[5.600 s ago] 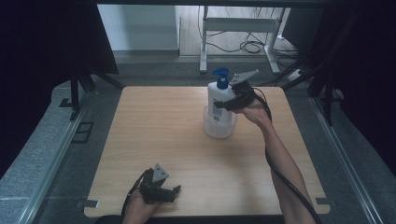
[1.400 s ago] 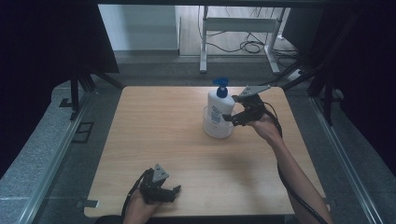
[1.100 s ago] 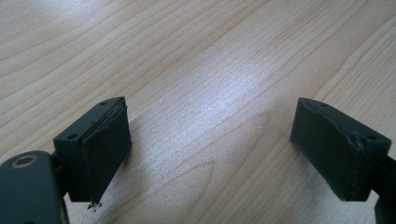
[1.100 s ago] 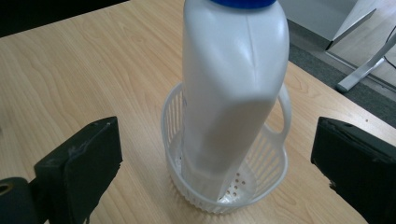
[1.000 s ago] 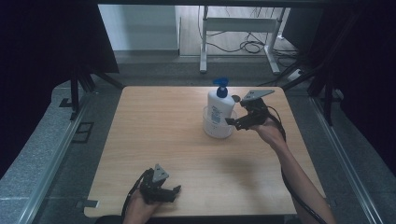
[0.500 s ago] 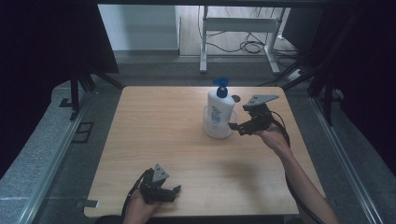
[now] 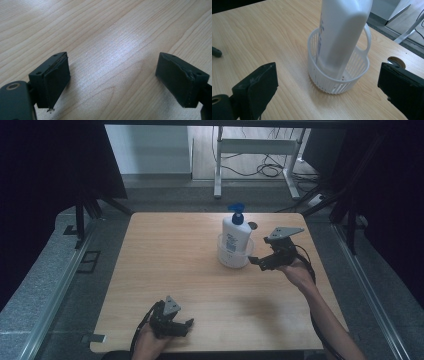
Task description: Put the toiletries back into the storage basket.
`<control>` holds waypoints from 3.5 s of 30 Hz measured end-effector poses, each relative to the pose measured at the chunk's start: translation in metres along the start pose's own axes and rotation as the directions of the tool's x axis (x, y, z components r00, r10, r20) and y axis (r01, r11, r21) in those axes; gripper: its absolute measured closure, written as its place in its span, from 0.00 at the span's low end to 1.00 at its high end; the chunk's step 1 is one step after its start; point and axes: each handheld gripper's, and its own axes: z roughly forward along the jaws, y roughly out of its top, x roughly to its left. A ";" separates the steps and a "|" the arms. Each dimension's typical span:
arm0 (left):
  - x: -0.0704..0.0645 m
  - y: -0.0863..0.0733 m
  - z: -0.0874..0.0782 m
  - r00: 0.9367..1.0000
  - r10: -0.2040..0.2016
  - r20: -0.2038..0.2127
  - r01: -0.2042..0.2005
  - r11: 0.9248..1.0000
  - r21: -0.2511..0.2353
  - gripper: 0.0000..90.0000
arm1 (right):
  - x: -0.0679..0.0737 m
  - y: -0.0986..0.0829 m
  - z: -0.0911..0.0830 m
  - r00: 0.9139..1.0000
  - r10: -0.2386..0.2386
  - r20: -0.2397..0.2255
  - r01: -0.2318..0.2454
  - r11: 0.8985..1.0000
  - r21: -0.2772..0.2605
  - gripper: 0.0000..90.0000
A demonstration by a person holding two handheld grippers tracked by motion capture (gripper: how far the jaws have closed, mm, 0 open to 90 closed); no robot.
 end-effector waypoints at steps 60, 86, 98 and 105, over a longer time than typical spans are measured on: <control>0.000 0.000 0.000 1.000 -0.003 -0.001 0.003 1.000 0.001 0.13 | 0.039 -0.083 -0.020 1.000 0.002 0.002 -0.002 0.998 0.059 0.04; -0.001 0.000 0.000 1.000 -0.004 -0.003 0.004 1.000 -0.001 0.13 | 0.057 -0.130 -0.015 0.999 0.030 0.016 -0.032 0.994 0.104 0.00; -0.001 0.000 0.000 1.000 -0.005 -0.004 0.005 1.000 -0.002 0.13 | 0.060 -0.148 -0.011 0.999 0.041 0.015 -0.042 0.990 0.136 0.00; -0.001 0.000 0.000 1.000 -0.004 -0.005 0.004 1.000 0.000 0.13 | 0.065 -0.157 -0.006 1.000 0.029 0.005 -0.030 0.984 0.173 0.00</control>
